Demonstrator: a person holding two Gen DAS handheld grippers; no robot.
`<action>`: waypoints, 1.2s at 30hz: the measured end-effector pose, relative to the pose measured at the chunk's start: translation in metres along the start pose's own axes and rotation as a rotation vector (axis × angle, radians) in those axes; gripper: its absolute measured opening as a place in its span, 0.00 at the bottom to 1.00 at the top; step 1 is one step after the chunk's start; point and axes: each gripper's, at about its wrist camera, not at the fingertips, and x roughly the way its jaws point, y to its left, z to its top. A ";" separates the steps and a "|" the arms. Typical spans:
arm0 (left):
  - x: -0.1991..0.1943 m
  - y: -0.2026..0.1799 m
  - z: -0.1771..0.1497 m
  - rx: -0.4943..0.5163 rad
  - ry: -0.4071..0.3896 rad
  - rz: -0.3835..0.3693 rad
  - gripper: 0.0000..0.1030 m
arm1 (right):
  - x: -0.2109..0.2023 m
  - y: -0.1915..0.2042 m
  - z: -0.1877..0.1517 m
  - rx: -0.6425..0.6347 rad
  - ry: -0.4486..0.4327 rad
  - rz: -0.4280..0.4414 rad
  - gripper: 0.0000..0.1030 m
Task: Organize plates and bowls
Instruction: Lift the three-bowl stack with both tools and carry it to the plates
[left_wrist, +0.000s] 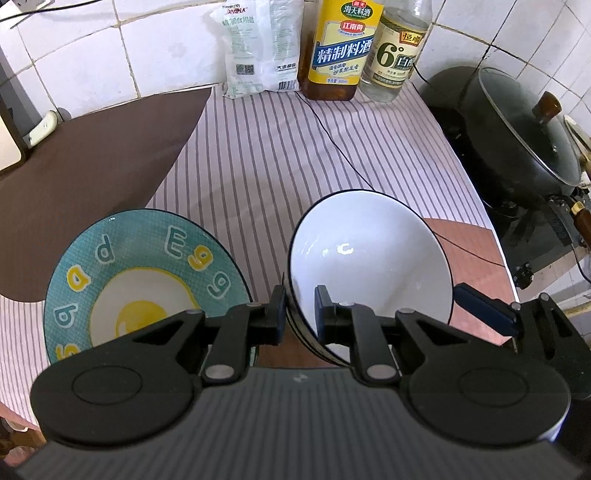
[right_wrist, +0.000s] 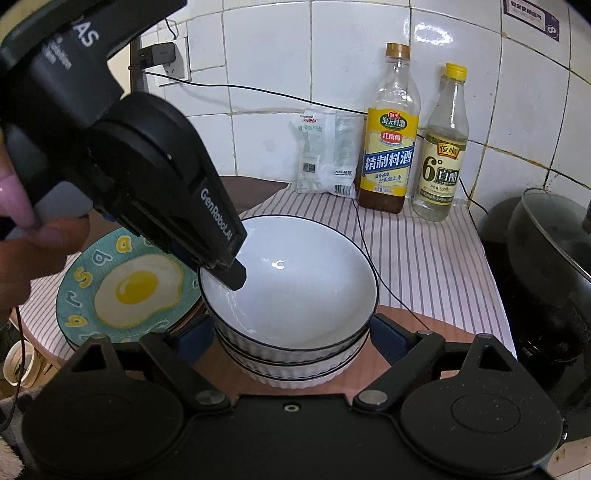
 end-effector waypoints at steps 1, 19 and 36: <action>0.000 0.001 -0.001 -0.005 -0.004 -0.003 0.17 | -0.001 0.000 -0.001 0.001 -0.002 -0.004 0.91; -0.061 0.032 -0.040 -0.133 -0.162 -0.158 0.40 | -0.057 0.003 -0.029 -0.057 -0.100 -0.004 0.91; -0.060 0.031 -0.101 -0.209 -0.272 -0.279 0.49 | -0.049 0.002 -0.064 -0.090 -0.143 0.000 0.91</action>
